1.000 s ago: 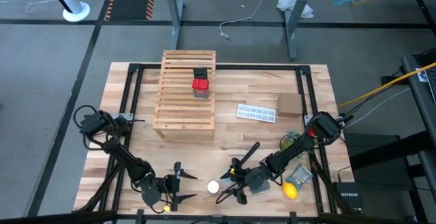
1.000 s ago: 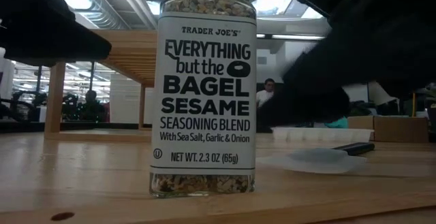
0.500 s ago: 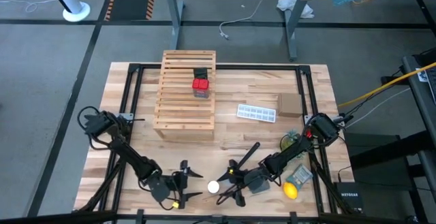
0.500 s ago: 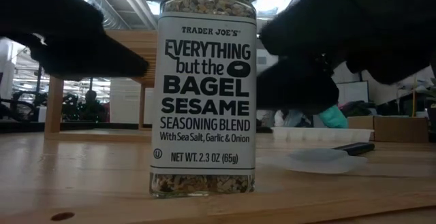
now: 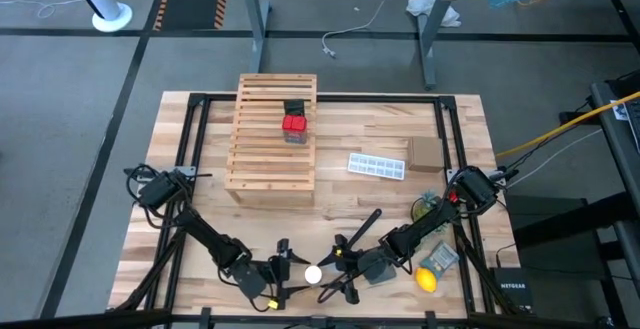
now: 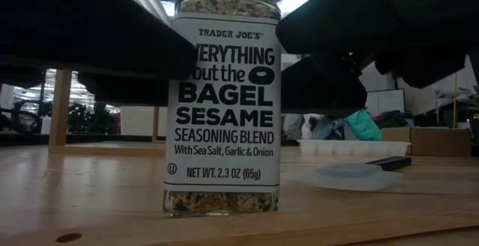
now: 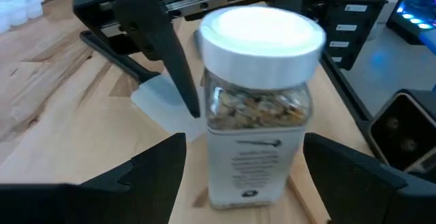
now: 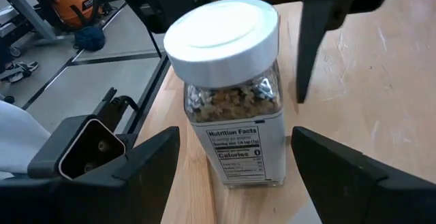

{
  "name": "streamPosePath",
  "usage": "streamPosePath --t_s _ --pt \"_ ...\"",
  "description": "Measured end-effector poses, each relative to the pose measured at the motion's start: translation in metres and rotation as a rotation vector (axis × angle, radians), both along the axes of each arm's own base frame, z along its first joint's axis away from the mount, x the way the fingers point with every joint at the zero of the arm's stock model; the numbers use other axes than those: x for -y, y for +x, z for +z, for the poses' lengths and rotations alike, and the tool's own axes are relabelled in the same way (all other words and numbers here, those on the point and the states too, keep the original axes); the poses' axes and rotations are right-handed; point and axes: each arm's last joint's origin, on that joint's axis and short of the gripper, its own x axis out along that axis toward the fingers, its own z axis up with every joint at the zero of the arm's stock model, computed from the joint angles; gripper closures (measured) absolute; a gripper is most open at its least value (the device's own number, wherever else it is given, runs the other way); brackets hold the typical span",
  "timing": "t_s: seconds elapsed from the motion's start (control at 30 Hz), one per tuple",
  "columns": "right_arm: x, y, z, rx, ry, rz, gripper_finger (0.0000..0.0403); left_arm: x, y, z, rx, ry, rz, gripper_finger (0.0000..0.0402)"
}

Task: Shelf spices
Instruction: Put the white seasoning bottle on the shelf

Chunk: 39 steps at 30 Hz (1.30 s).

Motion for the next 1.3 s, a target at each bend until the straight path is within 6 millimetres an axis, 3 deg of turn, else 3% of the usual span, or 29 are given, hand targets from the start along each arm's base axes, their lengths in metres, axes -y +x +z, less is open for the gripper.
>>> streamPosePath --t_s 0.47,0.83,0.97,1.13,1.3 --pt "0.001 0.000 0.000 0.004 -0.010 -0.026 0.0114 -0.018 0.015 0.000 -0.001 -0.049 0.059 0.0112" --pt "0.001 0.000 -0.001 0.006 -0.013 -0.034 0.0115 -0.019 0.016 0.001 0.004 -0.070 0.067 0.0112" --pt "-0.006 0.010 -0.012 0.001 -0.012 -0.022 0.0136 -0.017 0.018 0.004 0.014 -0.058 0.058 0.0112" --pt "-0.014 0.027 -0.026 -0.010 -0.028 0.035 0.0193 -0.014 0.020 0.007 0.018 -0.037 0.024 0.0112" --pt "-0.010 0.032 -0.025 -0.007 -0.032 0.059 0.0198 -0.014 0.019 0.006 0.004 -0.047 0.010 0.0112"
